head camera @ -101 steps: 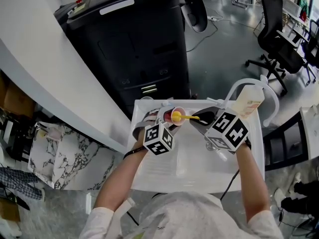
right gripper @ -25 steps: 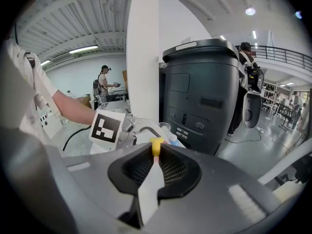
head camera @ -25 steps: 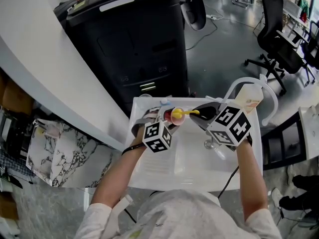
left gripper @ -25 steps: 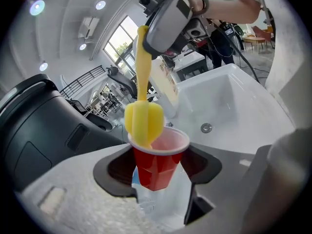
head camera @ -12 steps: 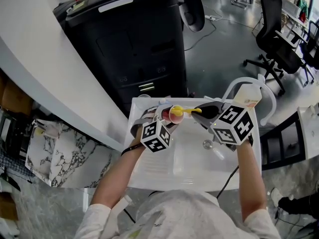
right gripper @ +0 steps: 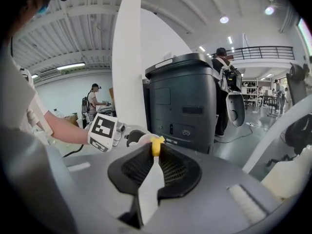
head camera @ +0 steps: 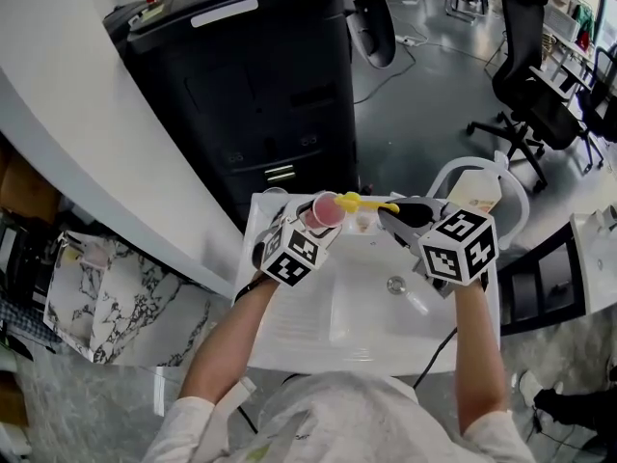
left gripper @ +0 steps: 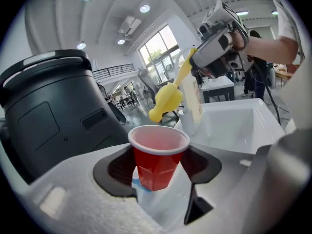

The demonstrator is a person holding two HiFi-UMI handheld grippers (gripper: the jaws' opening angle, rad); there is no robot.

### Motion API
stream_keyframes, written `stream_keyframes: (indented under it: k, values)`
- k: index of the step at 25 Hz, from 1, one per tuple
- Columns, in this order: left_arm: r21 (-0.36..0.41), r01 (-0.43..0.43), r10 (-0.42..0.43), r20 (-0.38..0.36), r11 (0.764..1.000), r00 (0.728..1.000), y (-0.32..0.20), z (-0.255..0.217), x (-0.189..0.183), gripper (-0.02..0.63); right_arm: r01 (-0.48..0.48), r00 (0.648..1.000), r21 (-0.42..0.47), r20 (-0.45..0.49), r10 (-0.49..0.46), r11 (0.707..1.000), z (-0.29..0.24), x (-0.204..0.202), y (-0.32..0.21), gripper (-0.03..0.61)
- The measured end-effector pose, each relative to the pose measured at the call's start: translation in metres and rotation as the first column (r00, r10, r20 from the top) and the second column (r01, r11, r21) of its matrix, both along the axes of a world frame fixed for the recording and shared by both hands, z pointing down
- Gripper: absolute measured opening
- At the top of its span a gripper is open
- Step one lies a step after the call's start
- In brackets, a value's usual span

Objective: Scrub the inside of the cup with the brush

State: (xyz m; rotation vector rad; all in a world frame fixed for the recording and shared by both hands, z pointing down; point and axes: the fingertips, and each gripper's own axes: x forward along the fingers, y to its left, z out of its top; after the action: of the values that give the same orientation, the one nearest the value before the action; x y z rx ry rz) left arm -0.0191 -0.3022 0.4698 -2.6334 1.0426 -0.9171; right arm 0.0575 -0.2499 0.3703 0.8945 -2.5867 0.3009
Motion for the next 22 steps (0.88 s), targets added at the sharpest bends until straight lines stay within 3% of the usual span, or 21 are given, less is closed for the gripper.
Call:
stream_keyframes:
  k: [7, 13, 17, 22]
  values:
    - [-0.026, 0.103, -0.106, -0.153, 0.994, 0.983, -0.008, -0.024, -0.012, 0.286, -0.109, 0.993, 0.046, 0.05, 0.107, 0.993, -0.007, 0.019, -0.012, 0.034]
    - [-0.043, 0.172, -0.177, -0.299, 0.984, 0.938, -0.009, -0.05, -0.018, 0.288, -0.204, 0.976, 0.102, 0.096, 0.194, 0.974, -0.014, 0.031, -0.02, 0.034]
    - [-0.037, 0.235, -0.231, -0.385, 0.971, 0.894, -0.007, -0.067, -0.029, 0.291, -0.259, 0.96, 0.142, 0.144, 0.239, 0.955, -0.018, 0.038, -0.023, 0.034]
    - [-0.029, 0.294, -0.278, -0.424, 0.955, 0.862, -0.003, -0.077, -0.043, 0.293, -0.328, 0.941, 0.165, 0.145, 0.306, 0.93, -0.012, 0.049, -0.024, 0.034]
